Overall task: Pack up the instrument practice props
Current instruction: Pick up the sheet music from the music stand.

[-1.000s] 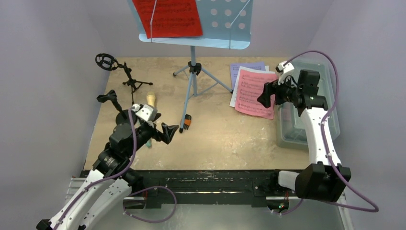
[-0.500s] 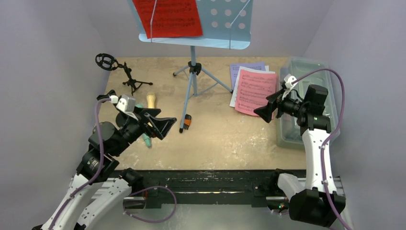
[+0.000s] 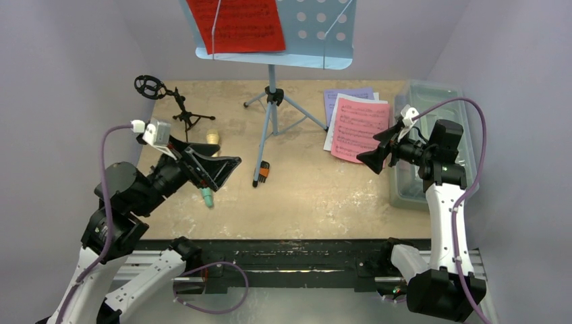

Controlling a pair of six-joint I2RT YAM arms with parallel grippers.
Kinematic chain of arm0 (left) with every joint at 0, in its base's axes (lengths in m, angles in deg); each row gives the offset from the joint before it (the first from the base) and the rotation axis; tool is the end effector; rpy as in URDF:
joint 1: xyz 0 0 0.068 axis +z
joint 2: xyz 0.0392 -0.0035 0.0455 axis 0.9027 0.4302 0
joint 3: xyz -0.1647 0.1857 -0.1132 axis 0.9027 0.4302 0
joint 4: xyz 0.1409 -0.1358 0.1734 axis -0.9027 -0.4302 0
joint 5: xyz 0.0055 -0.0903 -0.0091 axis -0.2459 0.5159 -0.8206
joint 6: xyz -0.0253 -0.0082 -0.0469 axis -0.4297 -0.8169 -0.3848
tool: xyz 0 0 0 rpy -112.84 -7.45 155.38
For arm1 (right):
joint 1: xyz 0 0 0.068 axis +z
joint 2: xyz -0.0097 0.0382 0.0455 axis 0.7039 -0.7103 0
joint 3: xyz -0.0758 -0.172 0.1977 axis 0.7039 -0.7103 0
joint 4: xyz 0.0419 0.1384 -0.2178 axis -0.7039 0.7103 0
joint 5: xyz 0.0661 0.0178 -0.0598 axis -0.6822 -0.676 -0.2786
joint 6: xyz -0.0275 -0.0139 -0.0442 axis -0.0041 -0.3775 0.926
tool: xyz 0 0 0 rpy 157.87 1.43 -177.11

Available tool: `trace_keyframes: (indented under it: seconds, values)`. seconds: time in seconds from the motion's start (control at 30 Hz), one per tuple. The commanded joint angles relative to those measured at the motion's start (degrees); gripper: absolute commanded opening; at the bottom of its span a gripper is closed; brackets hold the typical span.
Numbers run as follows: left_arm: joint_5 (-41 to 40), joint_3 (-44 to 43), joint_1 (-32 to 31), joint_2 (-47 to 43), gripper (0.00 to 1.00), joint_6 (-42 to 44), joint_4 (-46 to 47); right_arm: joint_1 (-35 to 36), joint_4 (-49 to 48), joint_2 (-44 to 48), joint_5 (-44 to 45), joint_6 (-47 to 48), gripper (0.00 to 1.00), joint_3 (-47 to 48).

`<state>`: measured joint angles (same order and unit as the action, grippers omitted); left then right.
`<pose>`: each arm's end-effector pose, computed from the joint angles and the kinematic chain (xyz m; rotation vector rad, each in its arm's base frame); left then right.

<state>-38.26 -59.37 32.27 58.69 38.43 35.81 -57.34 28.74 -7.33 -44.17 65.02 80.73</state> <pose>0.0727 -0.0528 0.4371 0.1357 1.6283 -1.0090 0.1991 -0.0130 0.3467 -0.7285 1.7254 0.6682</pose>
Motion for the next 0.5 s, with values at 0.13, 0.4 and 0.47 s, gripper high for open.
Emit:
trace_keyframes:
  seconds: [0.13, 0.4, 0.47]
  values:
    - [1.0, -13.2, 0.3, 4.8, 0.98, 2.1, -3.6, -0.1, 1.2, 0.8, -1.4, 3.1, 0.99, 0.8]
    - [-0.6, -17.3, 0.3, 7.9, 0.98, 6.4, -5.8, -0.1, 15.1, 0.2, -0.7, 13.4, 0.99, 8.7]
    - [-1.2, -16.3, 0.3, 7.7, 0.98, 7.3, -5.6, -0.1, 23.2, -0.4, 0.7, 18.3, 0.99, 13.3]
